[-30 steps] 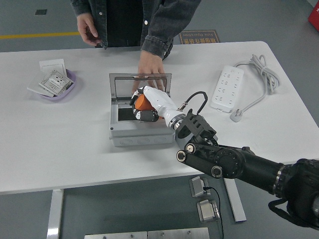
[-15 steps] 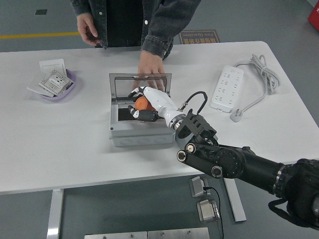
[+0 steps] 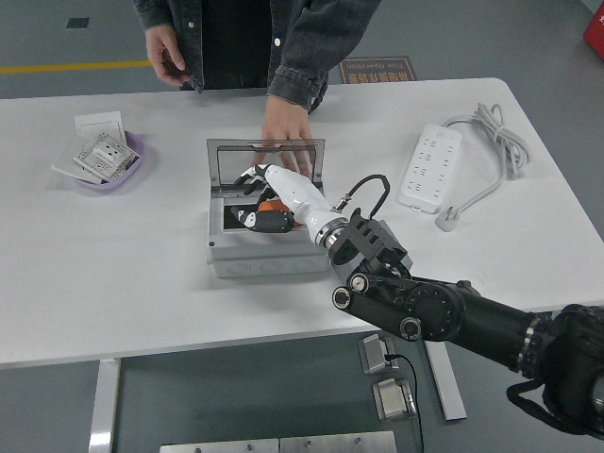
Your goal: Pick up the cylinder from the cube,place it in the box,flap close box
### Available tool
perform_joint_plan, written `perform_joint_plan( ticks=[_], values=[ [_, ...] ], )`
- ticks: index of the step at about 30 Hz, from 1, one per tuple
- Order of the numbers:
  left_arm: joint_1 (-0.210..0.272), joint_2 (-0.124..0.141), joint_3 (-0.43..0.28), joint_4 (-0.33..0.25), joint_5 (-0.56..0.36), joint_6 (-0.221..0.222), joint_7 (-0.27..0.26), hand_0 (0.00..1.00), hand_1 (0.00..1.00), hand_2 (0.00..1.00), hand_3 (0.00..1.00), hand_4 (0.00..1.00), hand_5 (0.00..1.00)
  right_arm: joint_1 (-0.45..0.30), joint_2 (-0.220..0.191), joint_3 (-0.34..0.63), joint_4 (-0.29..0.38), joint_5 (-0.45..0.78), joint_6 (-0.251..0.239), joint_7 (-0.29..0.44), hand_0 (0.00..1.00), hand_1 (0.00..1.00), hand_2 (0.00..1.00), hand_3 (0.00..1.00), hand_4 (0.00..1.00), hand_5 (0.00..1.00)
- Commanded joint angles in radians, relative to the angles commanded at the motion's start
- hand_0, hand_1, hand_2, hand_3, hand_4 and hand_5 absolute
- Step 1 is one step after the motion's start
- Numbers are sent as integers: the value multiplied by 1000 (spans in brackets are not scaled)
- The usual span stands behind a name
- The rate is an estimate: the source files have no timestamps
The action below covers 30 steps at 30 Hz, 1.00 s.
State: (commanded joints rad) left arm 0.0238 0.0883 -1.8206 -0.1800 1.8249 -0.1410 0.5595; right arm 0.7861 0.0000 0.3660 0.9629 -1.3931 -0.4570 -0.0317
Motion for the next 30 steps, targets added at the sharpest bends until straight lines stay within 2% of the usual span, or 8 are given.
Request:
perform_joint_plan(
  ticks=[14, 21, 24, 25, 26, 27, 30],
  values=[
    [2, -3, -3, 0, 9, -5, 0, 944, 965, 950, 988, 995, 886, -14, 0, 40, 49, -15, 5, 5, 621, 448, 586, 692, 727, 355],
    [12, -9, -8, 0, 7, -3, 0, 944, 965, 950, 986, 994, 876, -92, -1, 118, 186, -59, 33, -41, 624, 447, 587, 691, 732, 363],
    [18, -12, -15, 0, 12, -2, 2, 944, 965, 950, 986, 994, 876, -120, -19, 164, 249, -77, 50, -56, 624, 447, 587, 691, 732, 363],
    [19, -12, -17, 0, 13, -2, 2, 944, 965, 950, 986, 994, 876, -123, -25, 177, 267, -83, 55, -60, 624, 447, 587, 691, 732, 363],
    [19, -12, -19, 0, 15, -3, 2, 943, 963, 948, 983, 987, 867, -123, -30, 190, 285, -89, 61, -63, 563, 447, 585, 691, 732, 372],
    [18, -12, -20, 0, 17, -3, 2, 943, 963, 948, 983, 987, 867, -117, -37, 211, 307, -97, 72, -68, 563, 447, 585, 691, 732, 372],
    [13, -10, -20, 0, 17, -4, 1, 943, 963, 948, 983, 987, 867, -96, -46, 246, 318, -107, 90, -74, 563, 447, 585, 691, 732, 372]
  ],
)
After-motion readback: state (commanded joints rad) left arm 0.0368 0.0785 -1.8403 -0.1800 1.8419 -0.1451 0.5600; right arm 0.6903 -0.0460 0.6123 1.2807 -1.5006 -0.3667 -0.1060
